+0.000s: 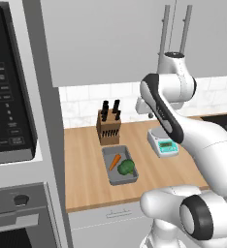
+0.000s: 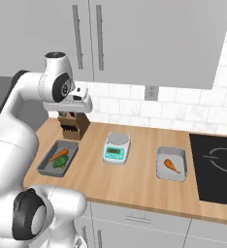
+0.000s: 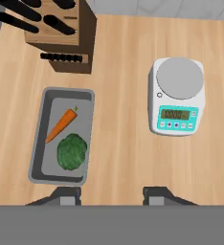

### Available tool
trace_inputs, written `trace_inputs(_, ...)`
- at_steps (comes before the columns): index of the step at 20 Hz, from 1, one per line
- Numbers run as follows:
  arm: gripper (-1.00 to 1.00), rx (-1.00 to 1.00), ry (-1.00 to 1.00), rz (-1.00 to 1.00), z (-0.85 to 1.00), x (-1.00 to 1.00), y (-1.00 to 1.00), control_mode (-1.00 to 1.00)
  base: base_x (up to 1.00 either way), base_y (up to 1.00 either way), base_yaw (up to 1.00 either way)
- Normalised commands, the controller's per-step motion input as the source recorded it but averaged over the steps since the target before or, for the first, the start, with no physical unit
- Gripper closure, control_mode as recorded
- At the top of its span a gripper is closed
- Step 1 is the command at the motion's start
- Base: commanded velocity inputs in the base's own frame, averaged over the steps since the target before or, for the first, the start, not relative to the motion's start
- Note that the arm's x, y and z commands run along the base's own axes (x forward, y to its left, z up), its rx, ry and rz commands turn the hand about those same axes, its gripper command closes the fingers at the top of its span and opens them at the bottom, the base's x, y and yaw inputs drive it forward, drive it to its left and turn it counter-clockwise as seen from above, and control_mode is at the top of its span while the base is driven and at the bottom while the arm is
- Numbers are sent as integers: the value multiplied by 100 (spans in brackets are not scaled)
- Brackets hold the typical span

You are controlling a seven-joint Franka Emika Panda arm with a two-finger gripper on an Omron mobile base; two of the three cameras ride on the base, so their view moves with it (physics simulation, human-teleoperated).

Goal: Take the meat container that has the chicken drumstick and place it on the second highest rack of the freezer. Then take the vegetable container that has the carrot and broccoli and place it on the highest rack of the freezer.

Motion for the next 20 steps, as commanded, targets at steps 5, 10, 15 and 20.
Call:
trace_inputs(5,-100,0,-1,-1,-15,-29,0,-100,0,0,0)
trace_inputs(10,-100,0,-3,-8,-35,-34,17,-100,0,0,0)
trace_inputs(15,-100,-1,2,-1,-22,-6,33,-100,0,0,0)
trace_inputs(20,-100,0,13,11,-26,0,37,-100,0,0,0)
